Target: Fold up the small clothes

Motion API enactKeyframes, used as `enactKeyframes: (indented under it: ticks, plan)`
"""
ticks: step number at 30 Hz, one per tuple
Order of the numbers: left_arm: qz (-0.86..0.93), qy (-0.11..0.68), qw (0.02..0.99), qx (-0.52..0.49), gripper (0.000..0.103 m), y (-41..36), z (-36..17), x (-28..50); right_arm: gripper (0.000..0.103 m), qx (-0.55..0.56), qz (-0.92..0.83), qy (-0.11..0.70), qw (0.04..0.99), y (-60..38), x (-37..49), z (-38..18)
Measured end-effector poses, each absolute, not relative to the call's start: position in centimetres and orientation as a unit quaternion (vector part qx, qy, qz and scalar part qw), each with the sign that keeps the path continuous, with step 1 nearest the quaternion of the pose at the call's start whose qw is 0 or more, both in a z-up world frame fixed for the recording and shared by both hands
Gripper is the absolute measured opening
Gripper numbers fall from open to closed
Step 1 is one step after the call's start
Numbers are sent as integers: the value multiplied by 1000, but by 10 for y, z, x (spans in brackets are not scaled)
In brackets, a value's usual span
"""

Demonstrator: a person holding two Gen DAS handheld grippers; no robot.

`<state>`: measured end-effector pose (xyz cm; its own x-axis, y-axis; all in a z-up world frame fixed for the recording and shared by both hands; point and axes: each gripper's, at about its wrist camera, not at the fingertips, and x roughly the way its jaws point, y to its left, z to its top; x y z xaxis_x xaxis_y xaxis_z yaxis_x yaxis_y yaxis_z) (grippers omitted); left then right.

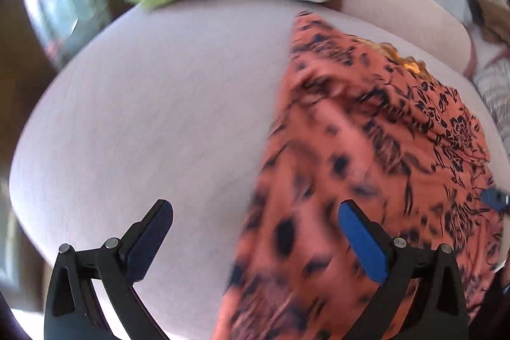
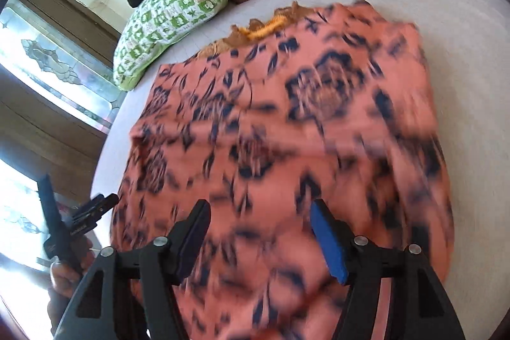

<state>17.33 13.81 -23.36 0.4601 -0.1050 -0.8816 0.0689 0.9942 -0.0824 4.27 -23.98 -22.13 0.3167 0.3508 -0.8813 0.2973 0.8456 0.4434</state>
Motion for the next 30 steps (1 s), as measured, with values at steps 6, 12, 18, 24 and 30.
enactKeyframes:
  ticks: [6,12,18,24,30]
  plan:
    - [-78,531,843,-46,87,158,-240,123,69,278,25,593,755,-233,-27,-192]
    - [-102,552,827,0,53,137,-252,105,69,274,-11,639,718,-234,-79,-184]
    - [-120,582,804,-20,69,141,-252,97,69,238,-50,702,669,-224,-94,-213]
    - [-97,640,759,-64,77,161,-266,92,69,236,-97,739,624,-223,-103,-245]
    - [-107,640,759,-53,42,159,-268,83,36,278,-83,727,622,-234,-112,-252]
